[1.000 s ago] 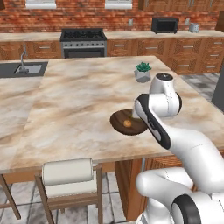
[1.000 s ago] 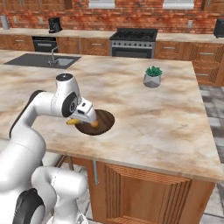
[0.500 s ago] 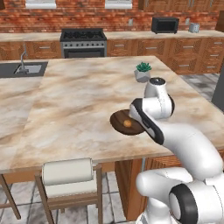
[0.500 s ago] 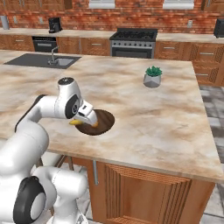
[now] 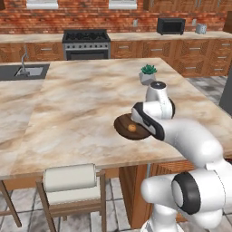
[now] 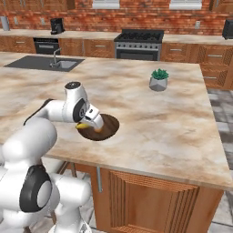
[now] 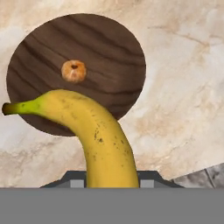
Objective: Retrieve the tangerine and banana from the fridge and place them into the bowl on the dining table.
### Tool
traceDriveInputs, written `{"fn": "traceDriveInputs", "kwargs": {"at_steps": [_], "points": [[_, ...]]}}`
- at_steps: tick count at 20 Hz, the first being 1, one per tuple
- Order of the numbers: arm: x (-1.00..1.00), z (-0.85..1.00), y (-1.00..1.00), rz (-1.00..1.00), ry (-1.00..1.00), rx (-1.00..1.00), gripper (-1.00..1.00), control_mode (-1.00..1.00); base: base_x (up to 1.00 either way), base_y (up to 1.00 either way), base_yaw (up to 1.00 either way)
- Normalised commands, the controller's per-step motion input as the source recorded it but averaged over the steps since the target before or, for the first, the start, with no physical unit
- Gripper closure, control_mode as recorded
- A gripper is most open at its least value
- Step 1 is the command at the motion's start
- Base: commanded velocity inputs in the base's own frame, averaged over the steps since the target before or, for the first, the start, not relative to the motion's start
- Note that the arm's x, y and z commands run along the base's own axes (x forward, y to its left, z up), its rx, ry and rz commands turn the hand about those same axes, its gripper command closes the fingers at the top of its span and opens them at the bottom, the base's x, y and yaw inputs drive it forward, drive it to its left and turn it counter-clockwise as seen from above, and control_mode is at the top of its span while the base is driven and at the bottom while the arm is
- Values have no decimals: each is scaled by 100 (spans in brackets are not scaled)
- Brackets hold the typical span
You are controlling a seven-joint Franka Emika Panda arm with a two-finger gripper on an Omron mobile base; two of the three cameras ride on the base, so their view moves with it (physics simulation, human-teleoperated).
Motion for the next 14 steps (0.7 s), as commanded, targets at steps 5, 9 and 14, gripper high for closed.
{"fn": "traceDriveInputs", "kwargs": {"at_steps": [5, 9, 14], "points": [[31, -21, 0, 0, 0, 0, 100, -100, 0, 0, 0], [32, -26, -3, 2, 0, 0, 100, -100, 0, 0, 0], [27, -29, -3, 2, 0, 0, 100, -100, 0, 0, 0]]}}
